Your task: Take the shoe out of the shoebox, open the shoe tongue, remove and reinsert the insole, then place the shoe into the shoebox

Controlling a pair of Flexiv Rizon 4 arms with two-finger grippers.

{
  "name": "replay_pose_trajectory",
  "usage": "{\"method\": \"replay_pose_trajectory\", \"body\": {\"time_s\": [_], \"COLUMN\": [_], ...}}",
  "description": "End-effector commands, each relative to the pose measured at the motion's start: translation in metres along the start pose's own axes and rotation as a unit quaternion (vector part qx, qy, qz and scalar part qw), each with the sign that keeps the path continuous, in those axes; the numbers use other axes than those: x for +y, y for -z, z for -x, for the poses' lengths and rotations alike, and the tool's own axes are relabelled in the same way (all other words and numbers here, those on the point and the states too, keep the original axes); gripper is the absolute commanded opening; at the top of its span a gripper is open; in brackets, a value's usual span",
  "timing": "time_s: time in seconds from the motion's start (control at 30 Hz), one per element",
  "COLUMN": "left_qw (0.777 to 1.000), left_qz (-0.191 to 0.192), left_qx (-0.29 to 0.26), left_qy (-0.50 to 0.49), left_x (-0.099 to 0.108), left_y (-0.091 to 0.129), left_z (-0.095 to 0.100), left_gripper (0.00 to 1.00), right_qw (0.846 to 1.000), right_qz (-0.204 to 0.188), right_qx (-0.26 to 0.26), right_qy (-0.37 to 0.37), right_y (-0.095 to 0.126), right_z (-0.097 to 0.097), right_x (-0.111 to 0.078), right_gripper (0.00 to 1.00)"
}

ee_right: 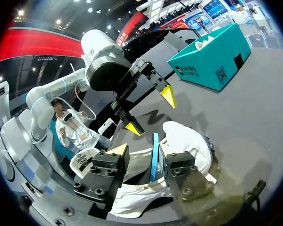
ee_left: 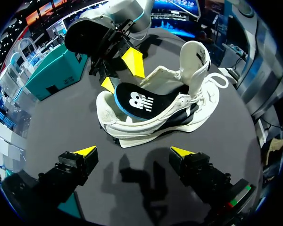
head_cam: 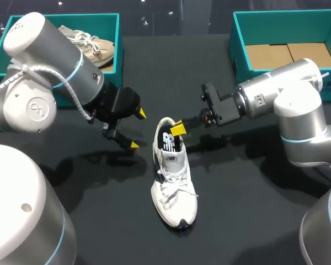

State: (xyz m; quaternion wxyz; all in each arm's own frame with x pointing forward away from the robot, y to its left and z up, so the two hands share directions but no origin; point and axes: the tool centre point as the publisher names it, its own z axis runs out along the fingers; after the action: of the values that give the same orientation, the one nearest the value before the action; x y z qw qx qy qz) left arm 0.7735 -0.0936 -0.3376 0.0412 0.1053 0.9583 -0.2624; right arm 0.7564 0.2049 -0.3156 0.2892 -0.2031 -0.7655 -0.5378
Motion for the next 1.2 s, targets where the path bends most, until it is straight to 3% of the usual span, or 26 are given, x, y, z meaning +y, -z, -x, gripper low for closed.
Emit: {"method": "replay_pose_trajectory", "body": {"time_s": [0.03, 0.33, 0.57, 1.07, 1.13, 1.2], "left_qw": [1.0, 0.999, 0.998, 0.992, 0.99, 0.989], "left_qz": [0.006, 0.035, 0.027, 0.026, 0.026, 0.02], "left_qx": [0.003, 0.012, 0.029, 0.067, 0.074, 0.081], "left_qy": [-0.006, -0.032, -0.056, -0.107, -0.118, -0.126], "left_x": [0.007, 0.026, 0.042, 0.071, 0.074, 0.078], "left_y": [0.016, 0.037, 0.063, 0.12, 0.129, 0.137], "left_z": [-0.002, 0.003, 0.009, 0.028, 0.031, 0.033], "left_gripper": [1.0, 1.0, 1.0, 1.0, 1.0, 1.0], "right_qw": [1.0, 0.998, 0.992, 0.967, 0.962, 0.957], "right_qz": [-0.002, -0.015, -0.032, -0.092, -0.101, -0.111], "right_qx": [-0.012, -0.049, -0.08, -0.163, -0.176, -0.19], "right_qy": [-0.008, -0.048, -0.09, -0.172, -0.181, -0.191], "right_y": [0.012, 0.046, 0.077, 0.114, 0.116, 0.117], "right_z": [-0.006, -0.004, -0.004, -0.013, -0.016, -0.018], "right_x": [-0.003, -0.008, -0.008, 0.007, 0.01, 0.013], "right_gripper": [0.4, 0.4, 0.4, 0.35, 0.29, 0.14]}}
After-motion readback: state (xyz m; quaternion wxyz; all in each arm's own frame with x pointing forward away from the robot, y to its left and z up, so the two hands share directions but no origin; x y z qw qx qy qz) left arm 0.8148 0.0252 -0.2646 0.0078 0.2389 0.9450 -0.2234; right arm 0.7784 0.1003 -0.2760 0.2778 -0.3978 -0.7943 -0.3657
